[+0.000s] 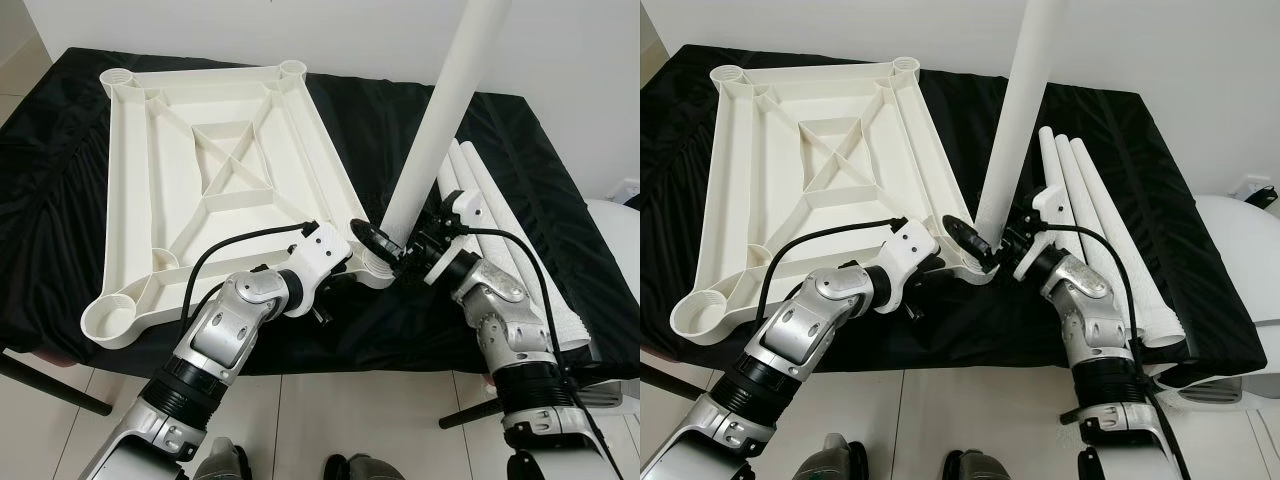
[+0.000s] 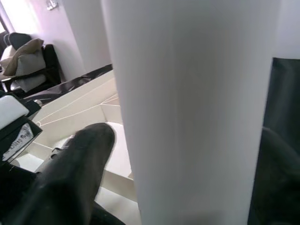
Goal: Building children table
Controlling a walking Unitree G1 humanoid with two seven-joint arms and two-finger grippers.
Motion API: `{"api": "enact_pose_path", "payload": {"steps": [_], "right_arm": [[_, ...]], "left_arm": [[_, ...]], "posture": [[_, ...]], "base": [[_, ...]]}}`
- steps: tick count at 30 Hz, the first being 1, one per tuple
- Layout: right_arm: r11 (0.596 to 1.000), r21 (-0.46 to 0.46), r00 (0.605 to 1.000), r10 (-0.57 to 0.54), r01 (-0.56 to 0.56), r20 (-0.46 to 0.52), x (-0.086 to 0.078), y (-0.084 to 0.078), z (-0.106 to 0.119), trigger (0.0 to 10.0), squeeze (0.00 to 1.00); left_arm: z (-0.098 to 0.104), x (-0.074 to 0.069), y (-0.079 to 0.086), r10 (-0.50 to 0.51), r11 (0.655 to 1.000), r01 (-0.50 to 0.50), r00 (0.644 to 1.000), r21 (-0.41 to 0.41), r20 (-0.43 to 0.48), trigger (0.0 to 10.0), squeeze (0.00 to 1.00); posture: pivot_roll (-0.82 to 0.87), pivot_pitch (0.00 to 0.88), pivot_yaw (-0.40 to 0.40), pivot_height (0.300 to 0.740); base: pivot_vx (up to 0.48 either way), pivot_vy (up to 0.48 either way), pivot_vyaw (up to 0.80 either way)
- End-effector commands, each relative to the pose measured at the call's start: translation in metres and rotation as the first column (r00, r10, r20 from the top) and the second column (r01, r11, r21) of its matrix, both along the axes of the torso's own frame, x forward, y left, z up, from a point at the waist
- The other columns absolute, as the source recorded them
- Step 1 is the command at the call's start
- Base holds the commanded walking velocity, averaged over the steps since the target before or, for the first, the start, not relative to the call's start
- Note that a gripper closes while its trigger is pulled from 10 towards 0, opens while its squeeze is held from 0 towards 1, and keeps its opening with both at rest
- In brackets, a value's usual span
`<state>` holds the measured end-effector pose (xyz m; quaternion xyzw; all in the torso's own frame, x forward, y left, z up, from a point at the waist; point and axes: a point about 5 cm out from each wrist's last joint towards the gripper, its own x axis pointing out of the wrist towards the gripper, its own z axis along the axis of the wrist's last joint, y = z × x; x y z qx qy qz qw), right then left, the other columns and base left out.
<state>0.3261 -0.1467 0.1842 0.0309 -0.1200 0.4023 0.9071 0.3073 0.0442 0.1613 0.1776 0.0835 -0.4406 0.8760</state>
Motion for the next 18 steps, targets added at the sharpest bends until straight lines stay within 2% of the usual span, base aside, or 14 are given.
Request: {"api": "enact_pose_path", "payload": {"steps": [1, 2, 3, 14, 15, 16, 17, 18], "right_arm": [[1.0, 0.01, 0.999, -0.025, 0.025, -0.021, -0.002, -0.0047, -0.0022, 1.1, 0.0], [1.0, 0.01, 0.999, -0.027, 0.028, -0.023, -0.002, -0.0046, -0.0021, 0.7, 0.0], [1.0, 0.014, 0.999, -0.019, 0.019, -0.026, -0.0027, -0.004, -0.0021, 0.0, 0.0], [0.999, 0.006, 0.999, -0.036, 0.036, -0.007, -0.0043, -0.0047, 0.0026, 0.0, 0.0], [0.999, -0.003, 0.999, -0.041, 0.041, -0.007, -0.0039, -0.0051, 0.0029, 8.5, 0.0], [0.999, -0.009, 0.999, -0.045, 0.045, -0.007, -0.0037, -0.0053, 0.003, 8.5, 0.0], [0.999, -0.008, 0.999, -0.041, 0.041, -0.008, -0.0036, -0.0051, 0.0036, 10.0, 0.0], [0.999, -0.008, 0.999, -0.041, 0.041, -0.008, -0.0036, -0.0051, 0.0036, 10.0, 0.0]], "left_arm": [[0.011, -0.0007, -0.0012, 0.004, 1.0, -0.003, 0.998, -0.011, 0.057, 10.0, 0.0], [0.0107, -0.0008, -0.0011, 0.004, 1.0, -0.004, 0.998, -0.01, 0.056, 10.0, 0.0], [0.0105, -0.001, -0.001, 0.005, 1.0, -0.004, 0.998, -0.009, 0.056, 10.0, 0.0], [0.0094, -0.0021, -0.0012, 0.003, 1.0, -0.003, 0.998, -0.007, 0.055, 10.0, 0.0], [0.0092, -0.0023, -0.0007, 0.002, 1.0, -0.002, 0.998, -0.004, 0.055, 10.0, 0.0], [0.009, -0.0025, -0.0004, 0.001, 1.0, -0.001, 0.998, -0.002, 0.056, 10.0, 0.0], [0.0096, -0.0025, 0.0002, 0.001, 1.0, -0.001, 0.998, -0.002, 0.058, 10.0, 0.0], [0.0096, -0.0025, 0.0002, 0.001, 1.0, -0.001, 0.998, -0.002, 0.058, 10.0, 0.0]], "posture": [[-0.03, 0.128, -0.072, 0.74], [-0.03, 0.128, -0.072, 0.74], [-0.03, 0.127, -0.075, 0.74], [-0.03, 0.124, -0.08, 0.74], [-0.03, 0.124, -0.08, 0.74], [-0.03, 0.124, -0.08, 0.74], [-0.02, 0.13, -0.081, 0.74], [-0.02, 0.13, -0.081, 0.74]], "base": [[0.0, 0.0, 0.0], [0.0, 0.0, 0.0], [0.0, 0.0, 0.0], [0.0, 0.0, 0.0], [0.0, 0.0, 0.0], [0.0, 0.0, 0.0], [0.0, 0.0, 0.0], [0.0, 0.0, 0.0]]}}
